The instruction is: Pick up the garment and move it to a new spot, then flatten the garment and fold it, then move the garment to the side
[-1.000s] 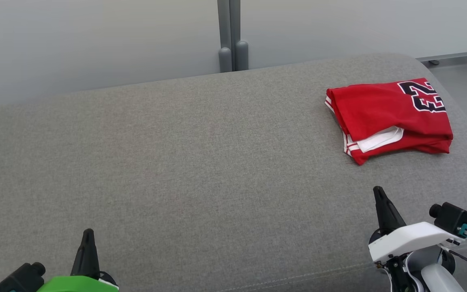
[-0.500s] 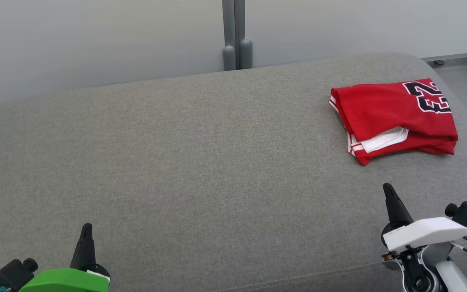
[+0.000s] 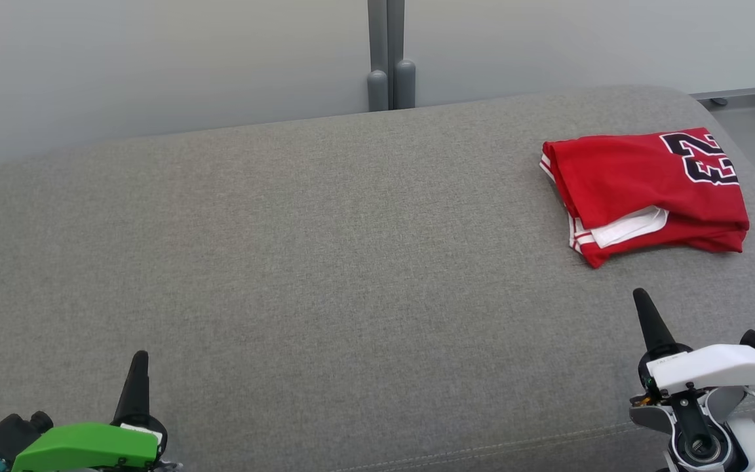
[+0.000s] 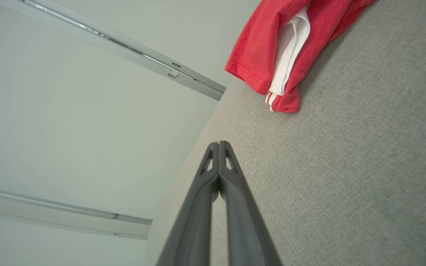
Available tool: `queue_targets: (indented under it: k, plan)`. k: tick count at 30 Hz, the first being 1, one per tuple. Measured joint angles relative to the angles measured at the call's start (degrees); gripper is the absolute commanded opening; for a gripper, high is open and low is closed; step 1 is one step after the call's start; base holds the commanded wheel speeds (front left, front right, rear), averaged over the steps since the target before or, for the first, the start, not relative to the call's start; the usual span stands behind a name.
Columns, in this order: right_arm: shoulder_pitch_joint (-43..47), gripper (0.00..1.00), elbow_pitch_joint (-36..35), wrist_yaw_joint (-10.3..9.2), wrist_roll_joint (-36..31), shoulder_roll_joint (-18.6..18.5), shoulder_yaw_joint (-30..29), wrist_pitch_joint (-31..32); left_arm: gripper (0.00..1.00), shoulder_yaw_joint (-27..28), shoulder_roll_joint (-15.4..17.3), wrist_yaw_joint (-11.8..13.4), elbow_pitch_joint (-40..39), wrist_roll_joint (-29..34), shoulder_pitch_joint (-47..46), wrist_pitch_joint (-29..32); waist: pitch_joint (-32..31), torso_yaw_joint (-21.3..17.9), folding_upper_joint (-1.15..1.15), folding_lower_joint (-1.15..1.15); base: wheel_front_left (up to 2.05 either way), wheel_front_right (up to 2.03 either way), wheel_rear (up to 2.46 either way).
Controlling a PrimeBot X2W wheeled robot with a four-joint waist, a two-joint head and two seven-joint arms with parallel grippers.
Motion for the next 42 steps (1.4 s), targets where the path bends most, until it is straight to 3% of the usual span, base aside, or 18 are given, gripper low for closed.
queue_targets:
  k: [35, 42]
  plan:
    - [-2.5, 0.00, 2.3, 5.33, 26.9, 1.2, -8.2, 5.8, 0.00, 2.3, 0.6, -5.0, 4.8, -24.6, -5.7, 6.3, 0.7, 1.8, 0.00, 0.00, 0.00, 0.00, 0.00]
    - [-3.2, 0.00, 2.6, 5.81, 29.2, 1.2, -8.9, 6.3, 0.00, 2.6, 0.7, -5.6, 5.3, -26.0, -6.4, 6.5, 0.7, 1.9, 0.00, 0.00, 0.00, 0.00, 0.00]
